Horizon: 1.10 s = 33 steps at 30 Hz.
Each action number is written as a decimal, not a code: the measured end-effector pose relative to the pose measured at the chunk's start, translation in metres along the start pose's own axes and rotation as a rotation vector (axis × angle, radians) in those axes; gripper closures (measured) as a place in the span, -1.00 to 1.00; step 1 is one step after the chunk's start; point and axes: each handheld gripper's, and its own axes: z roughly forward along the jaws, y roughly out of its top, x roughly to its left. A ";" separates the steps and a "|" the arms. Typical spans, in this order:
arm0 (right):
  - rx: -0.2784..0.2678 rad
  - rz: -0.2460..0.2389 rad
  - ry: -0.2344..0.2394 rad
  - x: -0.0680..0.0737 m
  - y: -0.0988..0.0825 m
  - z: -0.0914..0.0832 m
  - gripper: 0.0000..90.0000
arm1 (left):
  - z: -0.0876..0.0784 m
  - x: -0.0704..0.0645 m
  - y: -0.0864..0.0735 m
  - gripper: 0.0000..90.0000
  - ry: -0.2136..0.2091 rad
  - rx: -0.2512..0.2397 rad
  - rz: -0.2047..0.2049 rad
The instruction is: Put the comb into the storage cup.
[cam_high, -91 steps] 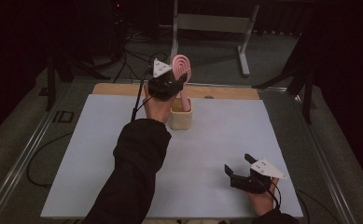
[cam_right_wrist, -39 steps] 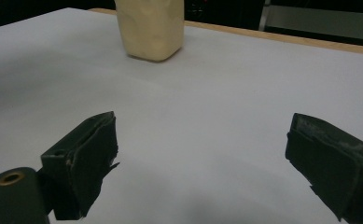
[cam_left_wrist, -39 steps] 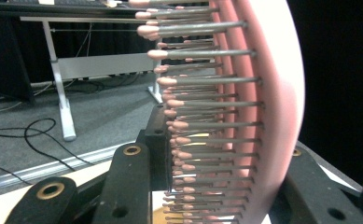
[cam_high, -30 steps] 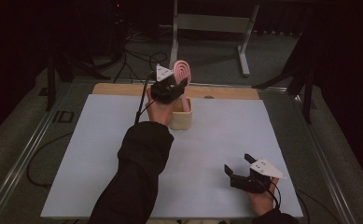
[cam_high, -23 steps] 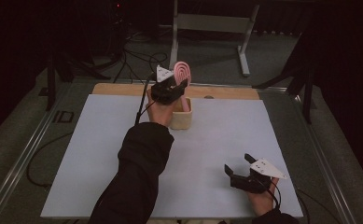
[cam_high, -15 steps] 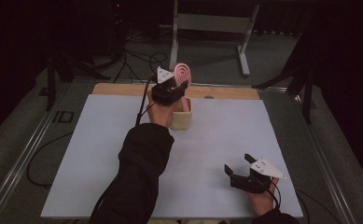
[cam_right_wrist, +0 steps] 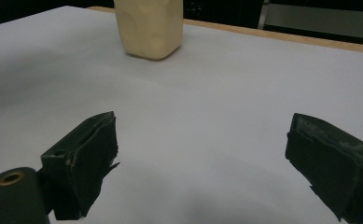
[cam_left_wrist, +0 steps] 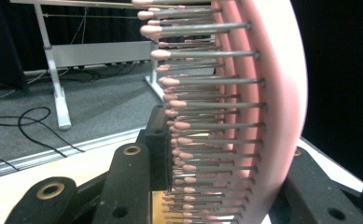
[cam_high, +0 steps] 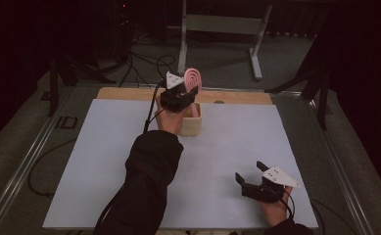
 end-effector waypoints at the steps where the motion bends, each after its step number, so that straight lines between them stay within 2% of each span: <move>1: 0.000 0.000 -0.001 0.000 0.000 0.000 -0.80 | 0.000 0.000 0.000 0.43 0.000 0.002 0.001; 33: 0.004 0.001 -0.002 0.000 0.000 0.000 -0.80 | 0.005 0.002 -0.012 0.43 0.001 0.029 -0.014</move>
